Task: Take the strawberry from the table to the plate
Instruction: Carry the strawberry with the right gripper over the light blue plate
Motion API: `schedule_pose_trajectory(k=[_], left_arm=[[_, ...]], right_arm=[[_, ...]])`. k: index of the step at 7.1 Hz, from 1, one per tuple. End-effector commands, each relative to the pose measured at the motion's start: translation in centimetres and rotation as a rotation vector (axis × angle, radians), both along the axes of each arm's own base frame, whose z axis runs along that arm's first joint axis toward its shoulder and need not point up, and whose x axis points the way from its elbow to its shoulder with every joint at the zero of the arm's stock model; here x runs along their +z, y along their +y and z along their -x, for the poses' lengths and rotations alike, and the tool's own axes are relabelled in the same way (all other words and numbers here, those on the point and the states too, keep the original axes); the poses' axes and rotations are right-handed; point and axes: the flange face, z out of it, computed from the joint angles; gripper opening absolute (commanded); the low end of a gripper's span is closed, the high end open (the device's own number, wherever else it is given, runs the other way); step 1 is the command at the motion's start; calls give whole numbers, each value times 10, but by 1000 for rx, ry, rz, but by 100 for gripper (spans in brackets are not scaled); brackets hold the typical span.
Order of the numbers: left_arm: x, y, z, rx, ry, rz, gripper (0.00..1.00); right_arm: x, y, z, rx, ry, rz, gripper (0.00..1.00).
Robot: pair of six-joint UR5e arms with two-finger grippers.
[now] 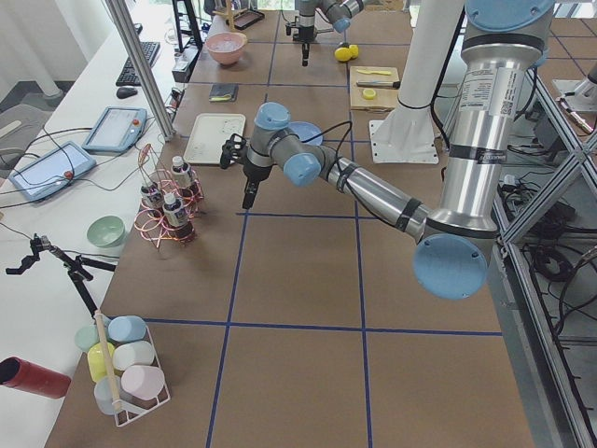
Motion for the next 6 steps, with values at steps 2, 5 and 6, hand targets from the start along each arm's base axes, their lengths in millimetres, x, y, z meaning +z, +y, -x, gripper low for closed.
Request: schedule_pose_trajectory(k=[2,5,6], left_arm=[[27,-20,58,62,-118,-66,100],[91,-30,107,149,-226,-84,100],[104,-23,111,171,-240,-81,100]], right_arm=[[-163,-79,60,-38,-44,37,0],[-291,-81,146,-22,-76,148,0],[-314,-68,192,3,-59,157,0]])
